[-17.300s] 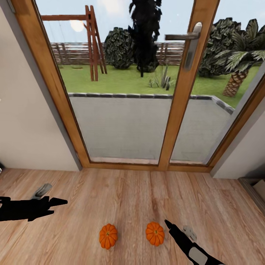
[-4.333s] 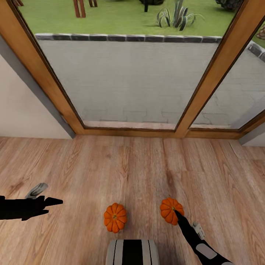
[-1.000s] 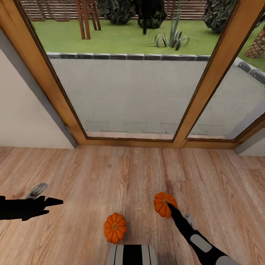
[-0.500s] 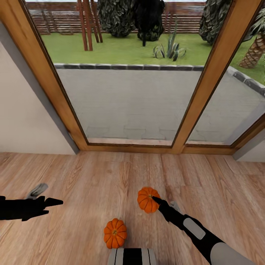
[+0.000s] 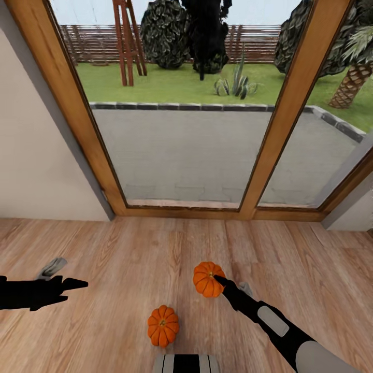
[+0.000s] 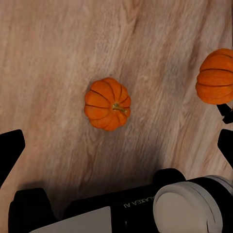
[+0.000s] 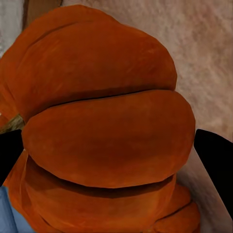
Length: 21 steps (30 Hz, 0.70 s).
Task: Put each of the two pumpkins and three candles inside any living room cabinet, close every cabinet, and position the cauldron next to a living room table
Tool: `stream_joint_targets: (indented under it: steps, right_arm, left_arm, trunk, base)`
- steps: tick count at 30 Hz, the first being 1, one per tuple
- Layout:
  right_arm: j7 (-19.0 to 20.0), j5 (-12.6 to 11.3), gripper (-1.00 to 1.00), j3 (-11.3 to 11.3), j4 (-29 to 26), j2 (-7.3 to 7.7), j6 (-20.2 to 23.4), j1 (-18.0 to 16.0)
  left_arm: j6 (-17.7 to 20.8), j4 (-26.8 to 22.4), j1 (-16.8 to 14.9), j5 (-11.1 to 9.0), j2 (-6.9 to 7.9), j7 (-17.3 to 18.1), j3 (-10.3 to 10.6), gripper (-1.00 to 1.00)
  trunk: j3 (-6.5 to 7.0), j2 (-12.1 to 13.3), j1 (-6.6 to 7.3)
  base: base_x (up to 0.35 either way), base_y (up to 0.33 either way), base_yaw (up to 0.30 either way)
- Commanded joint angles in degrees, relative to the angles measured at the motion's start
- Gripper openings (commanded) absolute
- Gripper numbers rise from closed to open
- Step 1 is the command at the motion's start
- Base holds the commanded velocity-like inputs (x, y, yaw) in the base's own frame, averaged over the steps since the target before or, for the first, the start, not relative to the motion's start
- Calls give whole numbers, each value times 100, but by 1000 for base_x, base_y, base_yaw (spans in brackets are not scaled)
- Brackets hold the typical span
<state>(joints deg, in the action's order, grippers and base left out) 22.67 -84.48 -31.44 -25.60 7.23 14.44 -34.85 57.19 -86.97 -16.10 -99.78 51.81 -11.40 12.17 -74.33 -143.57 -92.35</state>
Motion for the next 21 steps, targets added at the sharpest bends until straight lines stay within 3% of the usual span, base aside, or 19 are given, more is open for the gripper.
stream_joint_targets:
  steps: [1, 12, 18, 21]
  right_arm:
    - [15, -51, -100, -30, 3, 6, 7, -4]
    - [27, -51, -100, -20, 4, 6, -70, -4]
    - [27, -51, -100, -20, 7, 6, -120, -4]
    - [27, -51, -100, -20, 10, 6, -124, -4]
  left_arm:
    - [4, 0, -7, -59, 4, -55, 8, 100]
    - [0, 13, -7, -59, 4, -56, 2, 100]
    - [-6, 13, -7, -58, 4, -66, -1, 100]
    - [-6, 13, -7, -58, 4, -71, -4, 100]
  trunk:
    - [19, 0, 4]
    - [262, 14, 32]
    - [395, 22, 47]
    - [395, 22, 47]
  base:
    - [-16, 0, 0]
    - [-13, 0, 0]
    - [-275, -17, 0]
    - [-322, -66, 0]
